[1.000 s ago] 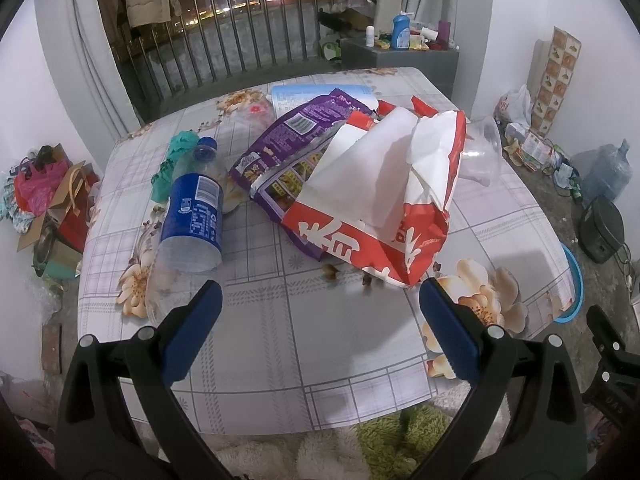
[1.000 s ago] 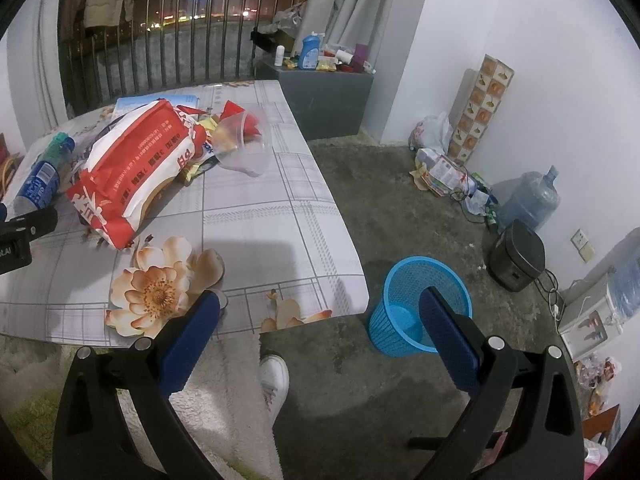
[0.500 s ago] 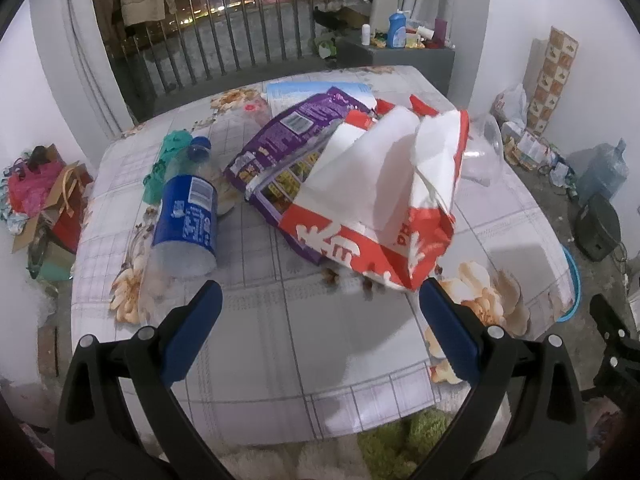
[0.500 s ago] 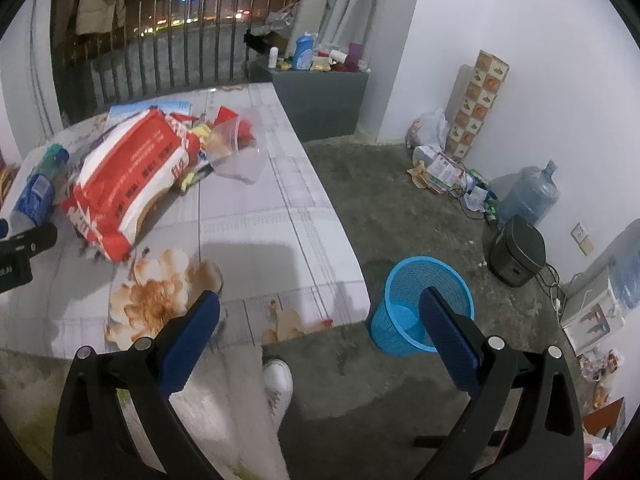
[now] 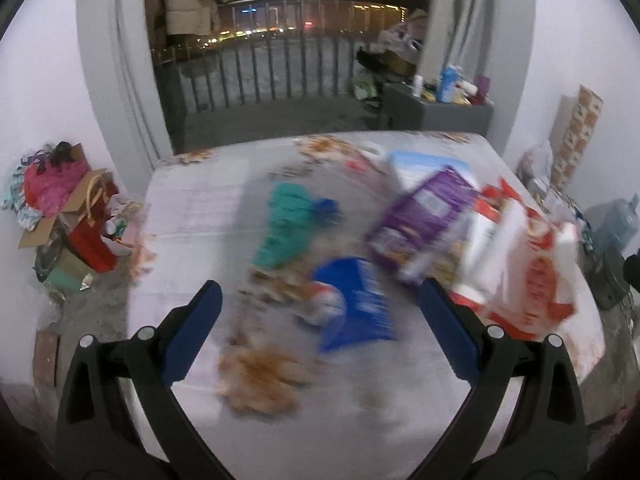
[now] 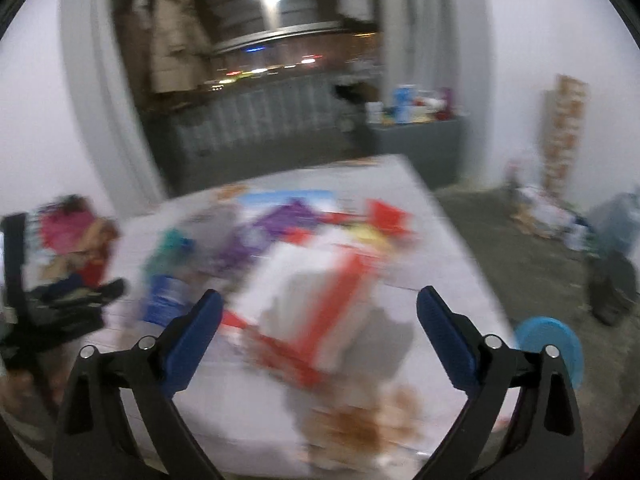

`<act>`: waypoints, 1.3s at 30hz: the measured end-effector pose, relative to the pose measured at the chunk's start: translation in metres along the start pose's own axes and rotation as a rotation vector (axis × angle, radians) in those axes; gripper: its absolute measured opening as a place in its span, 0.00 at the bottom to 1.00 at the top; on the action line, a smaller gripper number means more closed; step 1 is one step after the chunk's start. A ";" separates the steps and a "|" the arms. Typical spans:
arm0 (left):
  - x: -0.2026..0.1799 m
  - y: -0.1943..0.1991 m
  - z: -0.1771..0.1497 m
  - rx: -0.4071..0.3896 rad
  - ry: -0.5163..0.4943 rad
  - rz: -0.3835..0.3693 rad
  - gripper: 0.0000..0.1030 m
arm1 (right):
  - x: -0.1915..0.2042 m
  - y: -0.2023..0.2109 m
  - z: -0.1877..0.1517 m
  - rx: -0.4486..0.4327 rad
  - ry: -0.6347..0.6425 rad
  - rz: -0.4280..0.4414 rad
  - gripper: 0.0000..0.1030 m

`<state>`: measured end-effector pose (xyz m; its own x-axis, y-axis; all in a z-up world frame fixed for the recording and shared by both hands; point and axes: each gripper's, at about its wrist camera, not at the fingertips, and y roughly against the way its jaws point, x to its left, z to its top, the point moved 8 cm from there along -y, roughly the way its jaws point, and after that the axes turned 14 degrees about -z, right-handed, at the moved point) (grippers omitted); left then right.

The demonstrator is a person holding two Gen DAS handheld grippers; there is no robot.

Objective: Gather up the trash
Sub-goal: 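Grasp the blue-labelled bottle with the right tool while the left tool grasps the teal bag, then lift the bottle with the right tool while the left tool lifts the teal bag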

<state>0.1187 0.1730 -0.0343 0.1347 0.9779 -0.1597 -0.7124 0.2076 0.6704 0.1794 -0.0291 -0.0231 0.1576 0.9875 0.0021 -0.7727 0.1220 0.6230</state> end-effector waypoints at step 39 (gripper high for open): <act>0.098 -0.146 0.001 0.232 0.168 -0.574 0.31 | 0.212 -0.152 -0.071 0.615 -0.007 0.365 0.57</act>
<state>0.2366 0.2384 -0.1468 0.3273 0.6963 -0.6388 -0.3884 0.7154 0.5808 0.2868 0.1690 -0.1732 -0.0396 0.9536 0.2984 -0.2900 -0.2968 0.9098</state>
